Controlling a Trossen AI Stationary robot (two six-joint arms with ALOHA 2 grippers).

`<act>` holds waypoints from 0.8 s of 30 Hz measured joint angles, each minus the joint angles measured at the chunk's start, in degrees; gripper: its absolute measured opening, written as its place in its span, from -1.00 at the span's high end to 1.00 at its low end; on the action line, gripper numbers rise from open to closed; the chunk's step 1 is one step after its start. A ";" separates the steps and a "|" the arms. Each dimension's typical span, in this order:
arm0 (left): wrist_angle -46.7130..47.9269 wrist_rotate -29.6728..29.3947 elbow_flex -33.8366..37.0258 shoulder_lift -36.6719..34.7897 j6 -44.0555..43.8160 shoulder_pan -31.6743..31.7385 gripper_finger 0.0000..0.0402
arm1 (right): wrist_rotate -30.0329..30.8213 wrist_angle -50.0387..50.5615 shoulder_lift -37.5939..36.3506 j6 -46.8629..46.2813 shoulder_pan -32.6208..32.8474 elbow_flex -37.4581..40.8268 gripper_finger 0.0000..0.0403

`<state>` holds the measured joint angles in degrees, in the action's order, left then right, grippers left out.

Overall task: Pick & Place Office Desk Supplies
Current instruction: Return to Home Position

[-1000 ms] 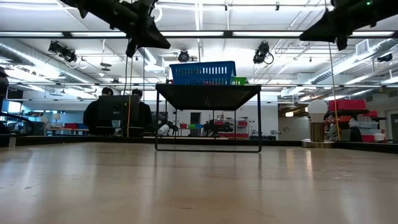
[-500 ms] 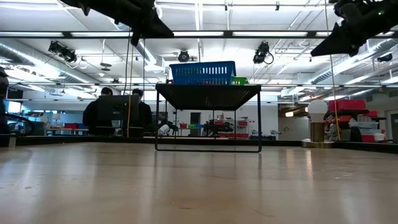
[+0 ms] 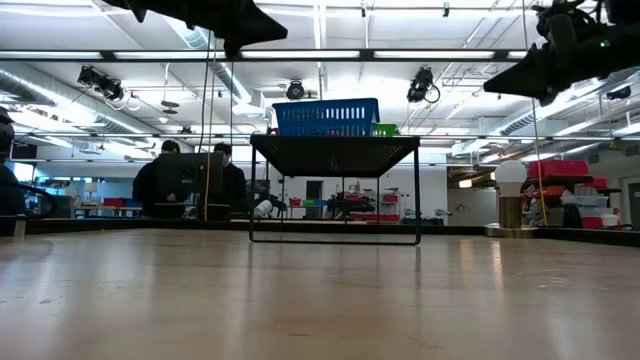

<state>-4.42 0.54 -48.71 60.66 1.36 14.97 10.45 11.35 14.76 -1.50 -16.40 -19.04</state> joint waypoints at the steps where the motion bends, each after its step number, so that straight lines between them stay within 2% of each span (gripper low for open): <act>1: 0.16 0.64 0.02 -0.28 0.86 -0.24 0.92 | -0.01 -0.02 -1.20 -0.01 0.00 0.68 0.87; 8: 2.68 4.60 0.02 -1.12 4.06 -1.13 0.92 | 0.47 0.25 -13.87 0.28 0.00 5.77 0.87; 12: 0.52 5.43 1.46 -2.04 4.11 -1.08 0.92 | 1.65 0.84 -14.40 0.52 -0.02 6.98 0.87; 19: -18.82 4.14 16.67 -11.94 1.49 -1.11 0.92 | 1.77 -0.28 -14.65 0.69 -0.02 6.79 0.87; 24: -19.93 -0.49 25.62 -22.85 0.77 -1.11 0.92 | 1.82 1.53 -14.55 0.38 -0.02 6.79 0.87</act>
<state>-24.36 0.05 -23.08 37.81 2.13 13.87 12.26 12.88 0.21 -1.11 -16.43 -12.25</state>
